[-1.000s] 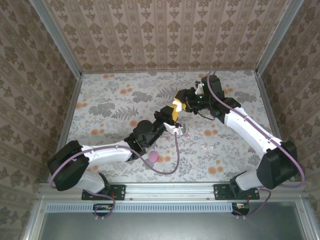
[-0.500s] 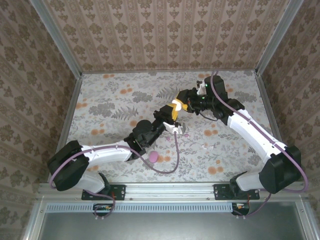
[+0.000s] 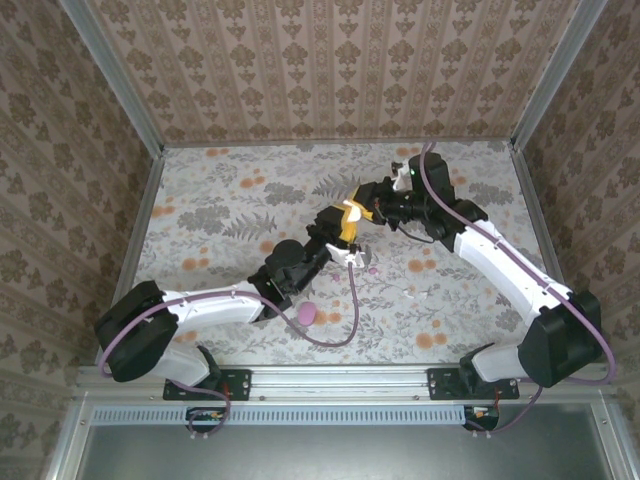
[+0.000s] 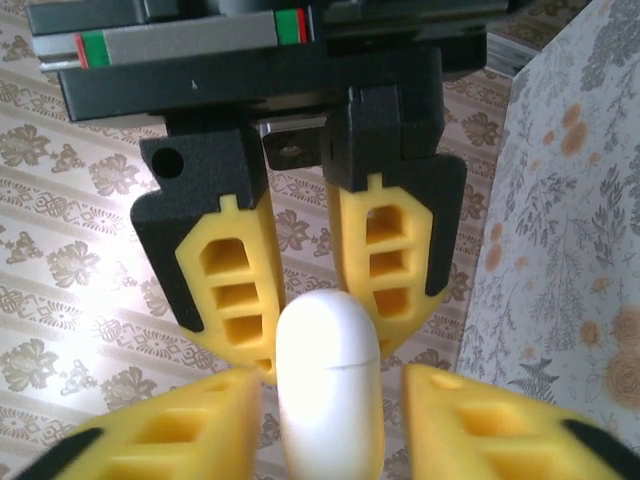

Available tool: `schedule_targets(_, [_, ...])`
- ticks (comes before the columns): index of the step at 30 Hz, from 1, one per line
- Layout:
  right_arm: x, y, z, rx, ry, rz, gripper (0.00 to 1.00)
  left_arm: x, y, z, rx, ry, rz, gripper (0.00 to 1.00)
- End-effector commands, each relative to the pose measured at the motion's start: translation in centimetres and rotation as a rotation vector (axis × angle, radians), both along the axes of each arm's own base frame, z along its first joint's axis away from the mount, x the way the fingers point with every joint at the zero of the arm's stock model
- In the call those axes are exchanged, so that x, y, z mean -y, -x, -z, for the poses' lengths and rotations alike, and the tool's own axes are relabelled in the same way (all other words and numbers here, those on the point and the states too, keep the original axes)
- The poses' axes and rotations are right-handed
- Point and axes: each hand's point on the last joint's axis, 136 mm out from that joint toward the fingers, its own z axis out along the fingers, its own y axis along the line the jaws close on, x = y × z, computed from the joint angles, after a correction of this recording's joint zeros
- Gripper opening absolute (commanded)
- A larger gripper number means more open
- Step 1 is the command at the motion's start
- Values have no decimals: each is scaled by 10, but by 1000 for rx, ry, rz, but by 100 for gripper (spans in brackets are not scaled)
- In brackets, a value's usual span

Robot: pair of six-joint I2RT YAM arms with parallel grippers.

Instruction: Insert the wireless bluetooth earbuds into the charging case

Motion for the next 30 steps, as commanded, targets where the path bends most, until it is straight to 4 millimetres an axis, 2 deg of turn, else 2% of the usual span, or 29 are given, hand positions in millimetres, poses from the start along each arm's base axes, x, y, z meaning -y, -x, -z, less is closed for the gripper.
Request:
schedule_targets(1, [5,-2,-15,114,-1,-11,22,0,7,-4,-39,28,37,66])
schedule_targets(2, [8,-5,-16,139,14,-11,23,-1,11,0,-59,19,51,74])
schedule_targets(6, [32,-17,-11,228,104,8,24,-11,27,6,-236,55,102,82])
schedule_targets(9, [50,-25,-13,313,174,4,24,-28,34,10,-506,121,115,81])
schedule_targets(12, [58,-28,-18,442,264,-61,25,-49,36,9,-807,245,139,78])
schedule_targets(15, [53,-21,-27,579,311,-180,22,-67,31,2,-1091,414,189,75])
schedule_targets(17, [47,-14,-32,655,319,-260,22,-72,26,-5,-1264,514,239,72])
schedule_targets(19, [41,-6,-36,714,305,-330,22,-70,22,-16,-1433,593,335,67])
schedule_targets(21, [36,2,-42,764,281,-393,22,-67,19,-27,-1560,628,419,66])
schedule_targets(24, [30,10,-47,816,256,-459,21,-56,24,-37,-1725,589,556,67])
schedule_targets(27, [24,18,-55,859,208,-522,21,-45,29,-43,-1822,528,644,68])
schedule_targets(30, [20,24,-62,886,167,-565,21,-39,23,-44,-1808,535,639,68])
